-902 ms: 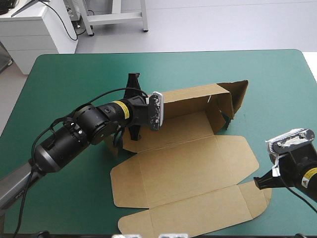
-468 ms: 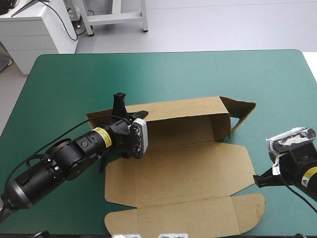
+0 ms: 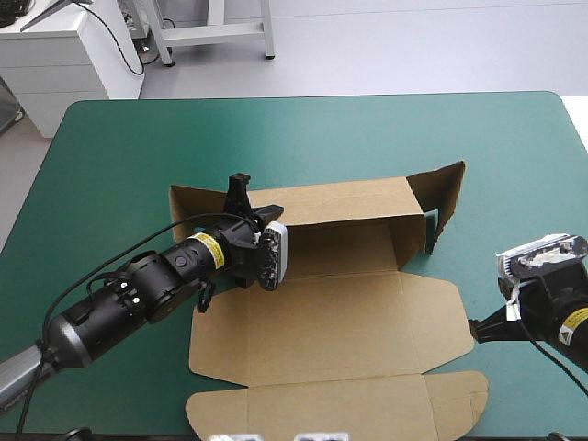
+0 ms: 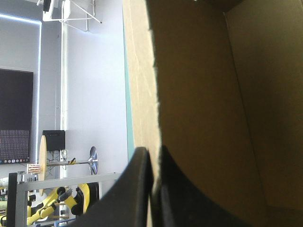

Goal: Fold the box

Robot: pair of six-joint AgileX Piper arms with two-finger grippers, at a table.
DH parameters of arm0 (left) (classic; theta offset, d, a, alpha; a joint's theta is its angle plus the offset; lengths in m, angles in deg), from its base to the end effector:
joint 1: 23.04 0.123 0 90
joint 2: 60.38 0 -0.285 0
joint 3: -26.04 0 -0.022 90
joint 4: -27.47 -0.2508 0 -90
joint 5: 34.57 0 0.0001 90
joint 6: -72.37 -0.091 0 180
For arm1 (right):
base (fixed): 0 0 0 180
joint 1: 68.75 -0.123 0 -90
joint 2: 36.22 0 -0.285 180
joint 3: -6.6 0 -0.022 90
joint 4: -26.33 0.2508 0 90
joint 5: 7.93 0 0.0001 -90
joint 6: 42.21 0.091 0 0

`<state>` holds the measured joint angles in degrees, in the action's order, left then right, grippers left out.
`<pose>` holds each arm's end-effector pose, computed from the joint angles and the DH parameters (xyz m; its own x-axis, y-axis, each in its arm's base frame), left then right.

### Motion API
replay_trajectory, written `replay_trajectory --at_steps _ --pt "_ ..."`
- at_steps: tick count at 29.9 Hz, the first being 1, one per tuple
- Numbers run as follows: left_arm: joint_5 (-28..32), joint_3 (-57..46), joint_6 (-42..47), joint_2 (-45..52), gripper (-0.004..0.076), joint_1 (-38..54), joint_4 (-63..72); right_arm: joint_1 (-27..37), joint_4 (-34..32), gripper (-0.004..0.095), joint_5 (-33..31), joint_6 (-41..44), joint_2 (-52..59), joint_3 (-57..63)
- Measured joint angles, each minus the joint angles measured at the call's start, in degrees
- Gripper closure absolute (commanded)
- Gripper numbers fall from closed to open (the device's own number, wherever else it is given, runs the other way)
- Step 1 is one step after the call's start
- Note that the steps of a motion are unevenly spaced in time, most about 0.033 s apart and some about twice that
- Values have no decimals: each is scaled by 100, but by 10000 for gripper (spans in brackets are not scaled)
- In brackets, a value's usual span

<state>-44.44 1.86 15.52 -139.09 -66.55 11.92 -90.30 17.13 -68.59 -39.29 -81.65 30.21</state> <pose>0.2042 -0.1881 0.3332 0.5408 0.7979 -0.2662 0.4642 -0.0192 0.8855 0.0939 0.0234 0.3790 -0.5825 -0.2601 -0.7701 -0.2801 0.9536 -0.1102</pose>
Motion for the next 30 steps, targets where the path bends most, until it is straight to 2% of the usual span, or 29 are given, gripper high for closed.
replay_trajectory --at_steps 9,15,22,30 --pt "476 6 -25 -295 731 372 14 0 0 924 51 129 0 0" --pt "481 6 -25 -300 731 398 19 0 0 924 569 185 -147 -86" --pt "481 6 -25 -304 731 398 19 0 -35 924 737 257 -1195 -942" --pt "444 17 -20 -312 731 398 19 0 -251 929 793 270 -2879 -2420"
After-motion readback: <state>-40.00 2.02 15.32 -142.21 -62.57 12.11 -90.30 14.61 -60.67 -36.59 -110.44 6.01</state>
